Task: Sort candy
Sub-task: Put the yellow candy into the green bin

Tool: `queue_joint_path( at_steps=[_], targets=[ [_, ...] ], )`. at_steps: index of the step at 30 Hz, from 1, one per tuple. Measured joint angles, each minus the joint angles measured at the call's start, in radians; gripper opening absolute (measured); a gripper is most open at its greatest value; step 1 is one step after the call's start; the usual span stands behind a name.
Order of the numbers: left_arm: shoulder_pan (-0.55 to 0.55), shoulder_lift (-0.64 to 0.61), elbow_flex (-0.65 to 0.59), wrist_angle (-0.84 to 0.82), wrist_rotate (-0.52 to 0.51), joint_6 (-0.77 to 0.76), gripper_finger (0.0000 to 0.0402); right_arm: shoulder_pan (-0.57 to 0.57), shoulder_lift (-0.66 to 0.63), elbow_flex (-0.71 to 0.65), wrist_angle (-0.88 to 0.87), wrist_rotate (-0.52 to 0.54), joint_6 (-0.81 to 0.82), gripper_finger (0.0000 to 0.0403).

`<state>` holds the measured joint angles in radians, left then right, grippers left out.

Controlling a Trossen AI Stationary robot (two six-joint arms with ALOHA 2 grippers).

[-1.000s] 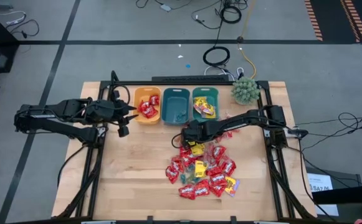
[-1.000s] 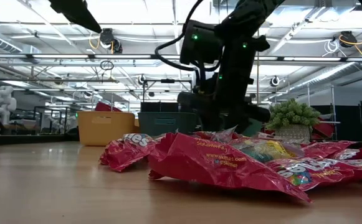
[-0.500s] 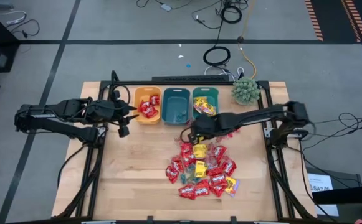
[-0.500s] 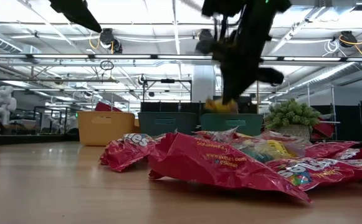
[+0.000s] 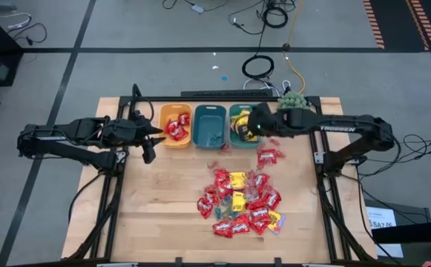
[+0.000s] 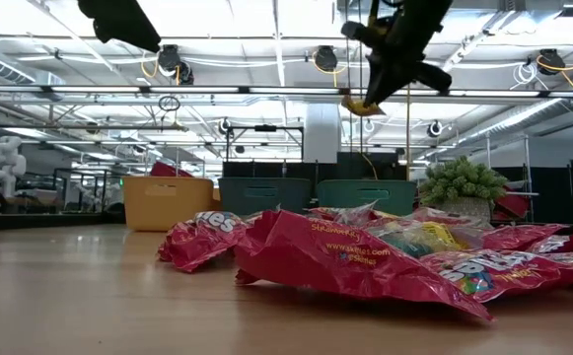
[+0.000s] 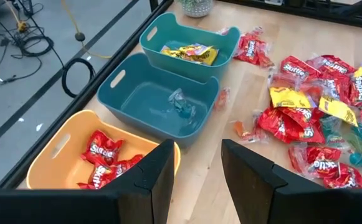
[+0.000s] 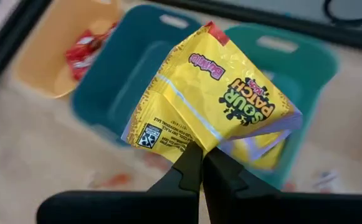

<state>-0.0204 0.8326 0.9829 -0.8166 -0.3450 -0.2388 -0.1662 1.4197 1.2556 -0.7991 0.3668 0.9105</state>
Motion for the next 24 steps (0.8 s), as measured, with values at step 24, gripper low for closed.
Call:
queue_joint_path(
  at_steps=[24],
  targets=[
    [0.0, 0.011, 0.0, 0.02, -0.022, -0.064, 0.0144, -0.247, 0.132, 0.001, 0.004, -0.167, -0.265, 0.0]
  ],
)
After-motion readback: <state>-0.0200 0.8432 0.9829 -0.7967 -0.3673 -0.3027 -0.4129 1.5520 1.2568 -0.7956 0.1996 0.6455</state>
